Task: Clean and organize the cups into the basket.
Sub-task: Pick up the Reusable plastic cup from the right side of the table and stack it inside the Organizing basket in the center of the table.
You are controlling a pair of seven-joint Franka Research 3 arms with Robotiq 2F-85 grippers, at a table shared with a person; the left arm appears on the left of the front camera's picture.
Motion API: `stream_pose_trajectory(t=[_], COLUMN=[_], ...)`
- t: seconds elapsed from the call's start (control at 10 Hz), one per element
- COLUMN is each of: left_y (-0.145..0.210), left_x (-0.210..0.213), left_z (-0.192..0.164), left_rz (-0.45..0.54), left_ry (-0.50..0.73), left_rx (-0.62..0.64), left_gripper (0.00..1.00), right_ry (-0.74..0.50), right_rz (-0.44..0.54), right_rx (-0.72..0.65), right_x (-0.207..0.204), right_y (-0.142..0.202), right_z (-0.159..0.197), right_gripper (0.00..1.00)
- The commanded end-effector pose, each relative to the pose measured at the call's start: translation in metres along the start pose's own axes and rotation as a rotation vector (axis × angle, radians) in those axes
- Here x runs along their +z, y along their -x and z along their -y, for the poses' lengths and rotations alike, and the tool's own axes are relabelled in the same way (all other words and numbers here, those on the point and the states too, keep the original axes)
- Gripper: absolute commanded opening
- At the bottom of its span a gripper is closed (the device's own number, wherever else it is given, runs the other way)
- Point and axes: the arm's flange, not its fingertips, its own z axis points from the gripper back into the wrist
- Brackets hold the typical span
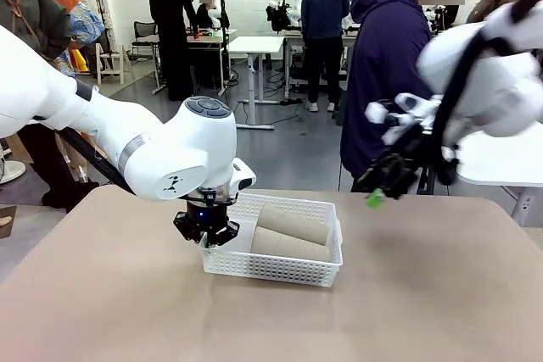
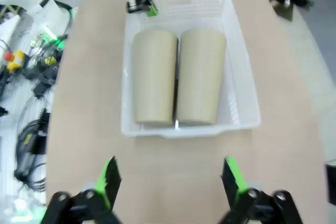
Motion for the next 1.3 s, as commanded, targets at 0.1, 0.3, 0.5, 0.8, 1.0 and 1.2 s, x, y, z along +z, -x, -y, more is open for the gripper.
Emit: stream_pose_trajectory(t=[0.1,0.3,0.5,0.8,1.0,1.2], left_y=[0.003,0.003,0.003,0.003,0.003,0.003], left_x=[-0.002,-0.002,-0.002,-0.002,-0.002,-0.002], left_z=[0.001,0.001,0.001,0.001,0.001,0.001], left_rz=[0.001,0.001,0.001,0.001,0.001,0.001], left_ry=[-0.009,-0.009,-0.009,-0.009,-0.009,-0.009], left_rx=[-0.008,-0.008,-0.008,-0.008,-0.008,-0.008], left_gripper=[0.00,0.00,0.00,0.00,0.00,0.00], right_ry=[-0.061,-0.019,0.006,0.035,0.005,0.005], right_rz=[0.345,0.514,0.587,0.624,0.588,0.588], right_rx=[0.018,0.036,0.011,-0.054,-0.032,-0.032], right_x=[0.055,0.082,0.090,0.090,0.091,0.091], right_y=[0.124,0.177,0.209,0.231,0.231,0.231], right_z=[-0.015,-0.022,-0.025,-0.023,-0.032,-0.032], right_gripper=[1.00,1.00,1.00,1.00,1.00,1.00])
